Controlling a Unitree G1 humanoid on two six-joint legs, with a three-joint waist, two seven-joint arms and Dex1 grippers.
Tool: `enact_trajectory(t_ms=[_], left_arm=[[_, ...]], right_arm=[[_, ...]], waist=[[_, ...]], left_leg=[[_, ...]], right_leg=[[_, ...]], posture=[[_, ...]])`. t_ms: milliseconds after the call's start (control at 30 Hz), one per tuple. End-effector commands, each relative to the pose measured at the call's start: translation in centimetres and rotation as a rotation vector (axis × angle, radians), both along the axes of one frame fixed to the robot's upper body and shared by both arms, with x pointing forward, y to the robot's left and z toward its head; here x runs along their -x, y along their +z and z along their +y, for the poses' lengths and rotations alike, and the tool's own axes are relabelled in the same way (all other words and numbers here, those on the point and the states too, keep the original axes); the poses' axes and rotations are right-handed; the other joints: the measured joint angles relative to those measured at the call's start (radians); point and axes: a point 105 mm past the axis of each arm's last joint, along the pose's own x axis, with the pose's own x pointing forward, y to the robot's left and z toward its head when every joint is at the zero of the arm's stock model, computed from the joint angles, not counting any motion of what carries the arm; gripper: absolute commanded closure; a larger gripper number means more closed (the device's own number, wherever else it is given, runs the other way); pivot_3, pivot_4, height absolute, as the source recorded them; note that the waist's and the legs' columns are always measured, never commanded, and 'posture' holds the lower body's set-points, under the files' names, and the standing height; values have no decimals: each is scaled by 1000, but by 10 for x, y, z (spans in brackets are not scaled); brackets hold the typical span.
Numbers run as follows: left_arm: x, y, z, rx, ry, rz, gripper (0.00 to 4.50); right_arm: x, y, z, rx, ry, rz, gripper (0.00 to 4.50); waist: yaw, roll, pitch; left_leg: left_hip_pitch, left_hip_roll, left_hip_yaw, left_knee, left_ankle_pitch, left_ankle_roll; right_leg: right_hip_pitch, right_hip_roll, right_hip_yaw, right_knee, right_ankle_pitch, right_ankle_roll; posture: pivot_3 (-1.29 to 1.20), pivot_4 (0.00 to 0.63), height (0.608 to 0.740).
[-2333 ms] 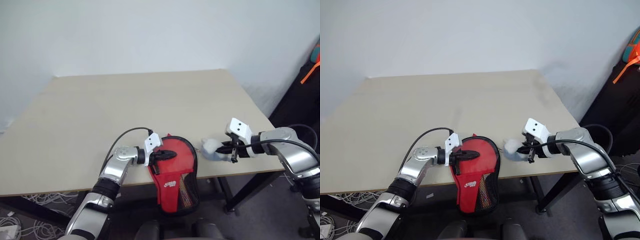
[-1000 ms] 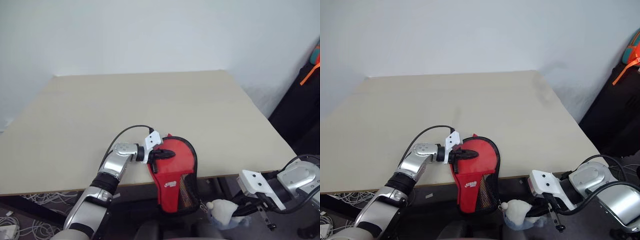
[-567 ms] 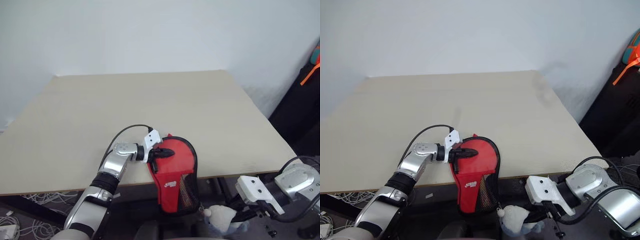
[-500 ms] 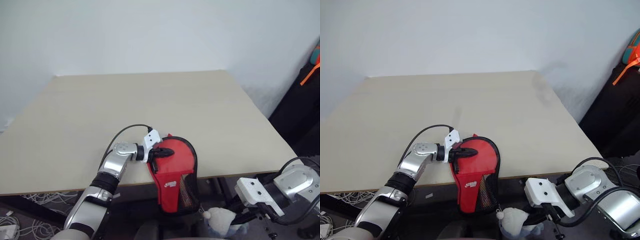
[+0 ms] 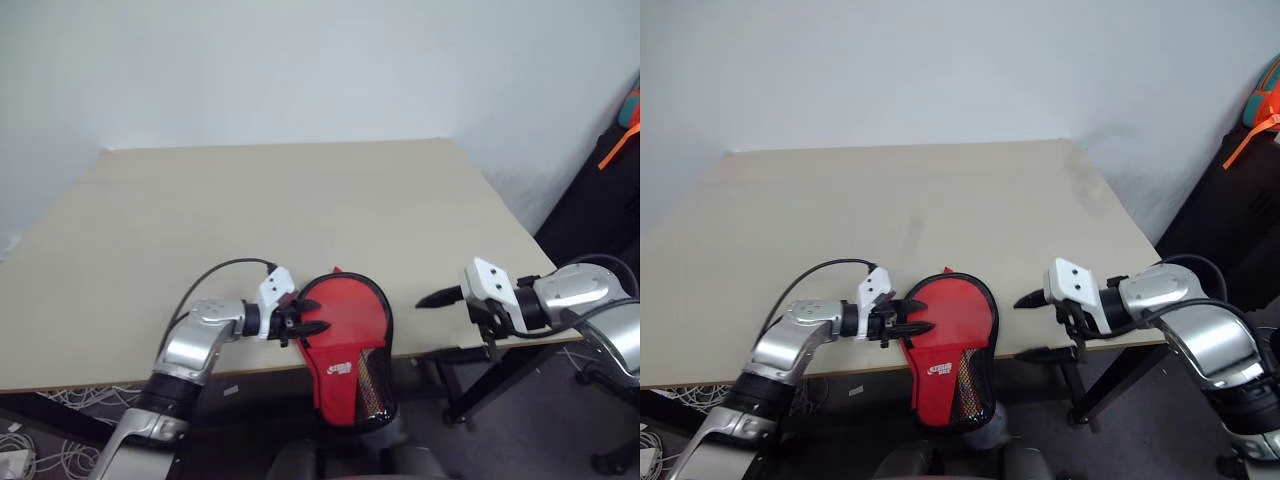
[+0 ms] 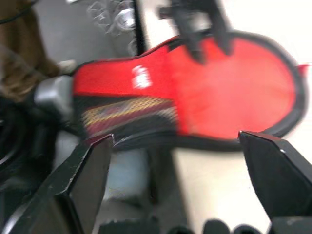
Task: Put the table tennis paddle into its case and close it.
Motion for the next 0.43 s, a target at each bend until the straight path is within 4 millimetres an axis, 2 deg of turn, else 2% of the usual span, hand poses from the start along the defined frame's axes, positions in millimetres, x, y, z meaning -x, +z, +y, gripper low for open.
enact_trajectory(t_ms=[33, 100, 233, 333, 433], left_arm=[[-10, 22, 41, -19, 185, -38, 727], [-14, 40, 66, -2, 306, -72, 47], [-22, 67, 116, -9, 554, -196, 13], [-16, 66, 148, -53, 716, -229, 13], [-2, 58, 161, -61, 800, -199, 13]], right_arm=[[-35, 20, 6, -62, -156, -111, 0], [-54, 30, 11, -120, -262, -146, 0], [-76, 40, 24, -225, -397, -173, 0], [-87, 45, 36, -280, -447, -169, 0], [-89, 50, 54, -321, -426, -160, 0]], waist=[[-3, 0, 1], [-7, -2, 3], [-4, -4, 4], [-1, -4, 4], [-3, -4, 4]], left_leg=[[0, 0, 0, 0, 0, 0], [-1, 0, 0, 0, 0, 0], [-2, 1, 0, -2, 0, 0], [-2, 0, 0, -3, 0, 0], [-2, 0, 1, -2, 0, 0]], right_leg=[[0, 0, 0, 0, 0, 0], [-1, 0, 0, 1, 0, 0], [-2, 0, 0, 2, 0, 0], [-1, 0, 0, 1, 2, 2], [0, -1, 1, 0, 2, 2]], posture=[[0, 0, 739], [0, 0, 739], [0, 0, 739], [0, 0, 739], [0, 0, 739]])
